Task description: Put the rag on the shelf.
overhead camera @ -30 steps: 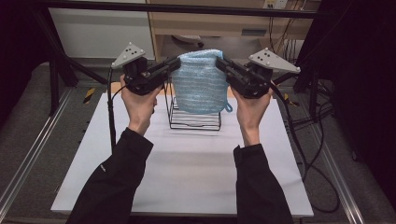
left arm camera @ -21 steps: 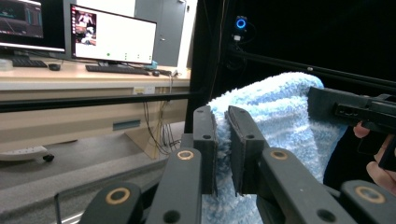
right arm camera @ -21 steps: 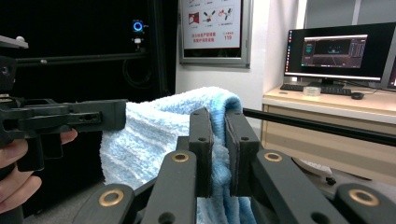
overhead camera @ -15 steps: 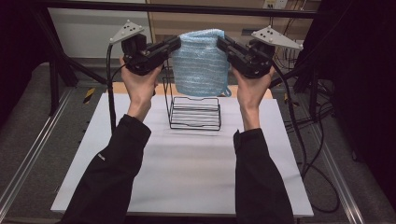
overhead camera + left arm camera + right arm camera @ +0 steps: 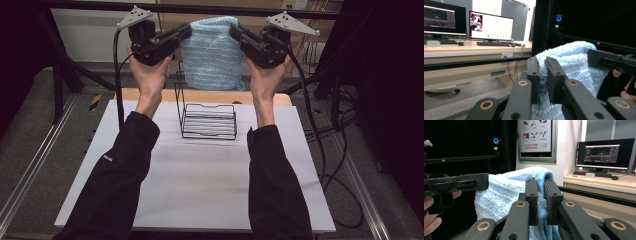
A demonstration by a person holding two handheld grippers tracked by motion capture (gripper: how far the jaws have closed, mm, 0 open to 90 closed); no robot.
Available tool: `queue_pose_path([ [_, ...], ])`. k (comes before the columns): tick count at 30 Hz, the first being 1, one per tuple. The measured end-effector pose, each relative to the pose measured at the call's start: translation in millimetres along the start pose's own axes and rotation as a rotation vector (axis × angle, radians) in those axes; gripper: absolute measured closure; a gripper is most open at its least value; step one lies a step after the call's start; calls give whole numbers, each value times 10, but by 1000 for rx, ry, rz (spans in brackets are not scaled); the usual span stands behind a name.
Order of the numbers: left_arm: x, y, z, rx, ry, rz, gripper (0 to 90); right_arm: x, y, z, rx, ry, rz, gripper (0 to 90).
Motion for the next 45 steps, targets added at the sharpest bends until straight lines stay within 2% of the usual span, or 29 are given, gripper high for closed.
queue_pose_path([
  [7, 85, -136, -52, -16, 18, -8, 818, 153, 49, -62, 1, 8, -1, 831],
  [13, 138, -239, -26, -18, 18, -9, 818, 282, 100, -74, 9, 8, -4, 831],
  [15, 154, -268, -2, -2, 10, -19, 818, 314, 112, -50, 1, 4, -5, 831],
  [25, 270, -339, 247, 2, -41, -27, 817, 368, 197, 188, 3, -50, 24, 830],
  [29, 314, -370, 238, -1, -35, -29, 817, 403, 249, 203, 7, -54, 28, 830],
  [35, 375, -416, 212, 26, -26, -41, 816, 468, 298, 162, -10, -35, 16, 830],
  [40, 414, -450, 321, 40, -56, -44, 815, 526, 359, 241, -36, -64, 23, 830],
  [45, 372, -425, 508, 29, -69, -15, 814, 499, 387, 411, -30, -84, 9, 829],
])
Point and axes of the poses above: each handheld gripper's, and its own axes: x roughly forward along the jaws, z roughly out of its underside, y roughly to its right, the point moved 6 cm from there along x, roughly forward along the jaws, and after that the axes turned 7 degrees about x, right-handed, at the moved point
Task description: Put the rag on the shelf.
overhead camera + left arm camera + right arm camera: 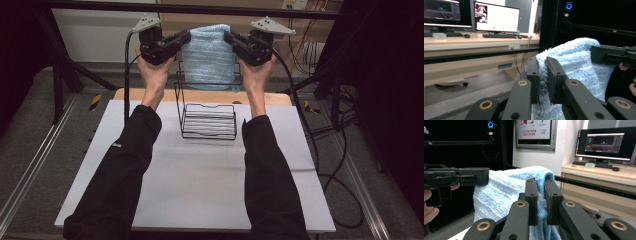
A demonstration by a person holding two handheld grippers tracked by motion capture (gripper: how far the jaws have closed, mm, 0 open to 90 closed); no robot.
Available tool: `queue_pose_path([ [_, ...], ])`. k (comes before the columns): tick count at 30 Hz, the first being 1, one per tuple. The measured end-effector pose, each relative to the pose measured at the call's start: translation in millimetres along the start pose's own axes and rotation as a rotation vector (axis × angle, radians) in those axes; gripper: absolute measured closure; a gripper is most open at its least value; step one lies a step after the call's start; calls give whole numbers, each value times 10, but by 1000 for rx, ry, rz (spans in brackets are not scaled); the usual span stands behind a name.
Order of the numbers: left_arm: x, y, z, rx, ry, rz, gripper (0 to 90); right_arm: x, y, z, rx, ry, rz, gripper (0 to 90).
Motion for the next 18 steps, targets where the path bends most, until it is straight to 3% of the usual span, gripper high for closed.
queue_pose_path([
  [11, -161, 157, 272, 42, -39, 53, 811, -189, -48, 329, 15, -31, -28, 826],
  [18, -315, 214, 351, 33, -56, 97, 809, -292, -149, 429, 15, -47, -57, 823],
])
Point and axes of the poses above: each handheld gripper's, and its own axes: x roughly forward along the jaws, z roughly out of its underside, y roughly to its right, the point moved 6 cm from there along x, roughly forward along the jaws, and after that the axes turned 7 degrees about x, right-handed, at the moved point
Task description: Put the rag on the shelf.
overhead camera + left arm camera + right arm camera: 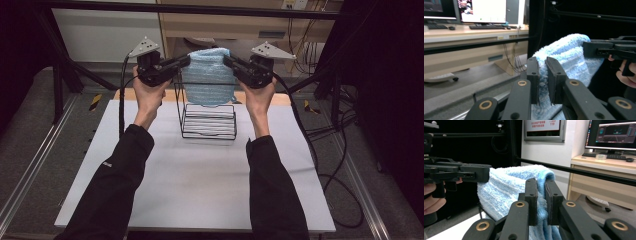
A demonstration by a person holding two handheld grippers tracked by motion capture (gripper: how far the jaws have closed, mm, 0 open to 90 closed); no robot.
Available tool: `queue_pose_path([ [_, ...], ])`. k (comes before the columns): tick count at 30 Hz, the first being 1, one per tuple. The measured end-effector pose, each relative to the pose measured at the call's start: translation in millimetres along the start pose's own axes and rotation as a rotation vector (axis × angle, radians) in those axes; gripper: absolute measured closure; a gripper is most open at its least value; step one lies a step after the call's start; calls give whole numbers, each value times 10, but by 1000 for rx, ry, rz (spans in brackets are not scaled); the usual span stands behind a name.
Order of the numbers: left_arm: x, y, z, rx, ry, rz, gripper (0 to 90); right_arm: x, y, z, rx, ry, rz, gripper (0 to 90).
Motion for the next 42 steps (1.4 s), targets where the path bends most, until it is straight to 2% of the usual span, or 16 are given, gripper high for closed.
queue_pose_path([
  [7, -53, 64, 79, -18, -50, 19, 805, -76, -65, 62, 1, -49, -11, 816],
  [13, -49, 113, 113, -19, -58, 22, 805, -110, -50, 141, 4, -67, -2, 814],
  [19, -100, 162, 183, -33, -69, 52, 801, -171, -80, 203, -3, -70, -20, 805],
  [23, -160, 215, 243, -35, -91, 72, 795, -234, -119, 253, 5, -89, -47, 779],
  [29, -186, 263, 305, -48, -118, 79, 794, -304, -177, 299, 12, -132, -52, 714],
  [32, -193, 289, 309, -30, -131, 74, 798, -359, -185, 279, 21, -140, -53, 630],
  [36, -207, 323, 325, -14, -141, 71, 801, -462, -181, 186, 26, -102, -51, 526],
  [39, -221, 343, 353, -2, -149, 72, 801, -504, -199, 107, 19, -87, -44, 528],
  [42, -225, 351, 375, 5, -158, 74, 800, -474, -259, 33, 20, -87, -55, 606],
])
Point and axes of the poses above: each handheld gripper's, and its own axes: x roughly forward along the jaws, z roughly out of its underside, y roughly to its right, the point moved 6 cm from there along x, roughly forward along the jaws, and after that the axes turned 7 degrees about x, right-handed, at the moved point
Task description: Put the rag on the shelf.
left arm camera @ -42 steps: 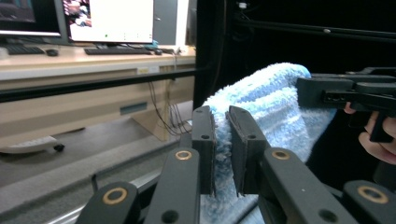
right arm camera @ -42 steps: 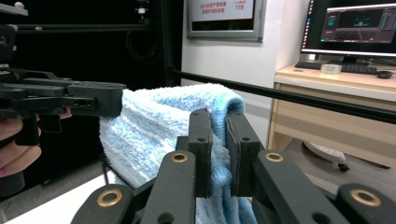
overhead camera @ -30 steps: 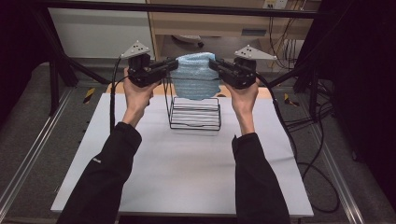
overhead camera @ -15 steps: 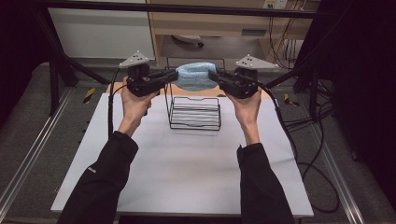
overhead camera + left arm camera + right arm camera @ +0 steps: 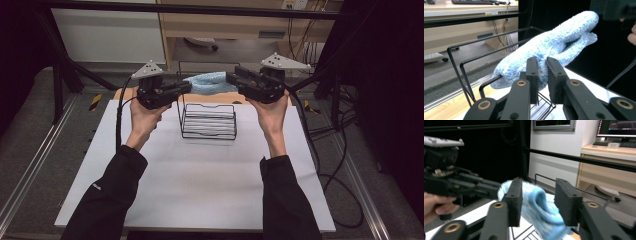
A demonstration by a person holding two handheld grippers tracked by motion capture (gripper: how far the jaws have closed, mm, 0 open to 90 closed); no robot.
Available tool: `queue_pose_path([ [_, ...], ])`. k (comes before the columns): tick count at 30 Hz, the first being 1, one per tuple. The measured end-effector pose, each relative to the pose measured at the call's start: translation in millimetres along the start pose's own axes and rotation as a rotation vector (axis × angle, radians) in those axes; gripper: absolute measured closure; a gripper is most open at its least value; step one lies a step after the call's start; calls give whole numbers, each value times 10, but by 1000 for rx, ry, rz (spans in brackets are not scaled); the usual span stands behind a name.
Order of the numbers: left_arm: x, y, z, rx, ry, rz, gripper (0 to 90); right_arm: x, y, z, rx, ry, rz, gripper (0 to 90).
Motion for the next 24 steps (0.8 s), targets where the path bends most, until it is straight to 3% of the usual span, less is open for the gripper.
queue_pose_path([
  [4, 8, 5, 0, 4, -7, 4, 798, 121, -75, -47, -4, -48, 17, 758],
  [9, -18, 13, 5, -7, -15, 20, 776, 191, -37, 24, 15, -113, 55, 827],
  [13, -78, 16, -94, -74, 23, 45, 697, 156, 8, 125, 30, -129, 58, 839],
  [17, -85, -5, -207, -111, 26, 18, 685, 136, 26, 214, 29, -137, 50, 838],
  [20, -2, 43, -167, -118, -29, 32, 741, 124, 22, 260, 23, -136, 44, 834],
  [24, 135, 120, 15, -81, -124, 25, 788, 110, 27, 317, 15, -139, 40, 790],
])
Point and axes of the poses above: each handheld gripper's, and its own axes: x roughly forward along the jaws, z roughly out of its underside, y roughly to its right, the point moved 6 cm from there along x, roughly forward along the jaws, and after that the axes turned 7 degrees about x, right-handed, at the moved point
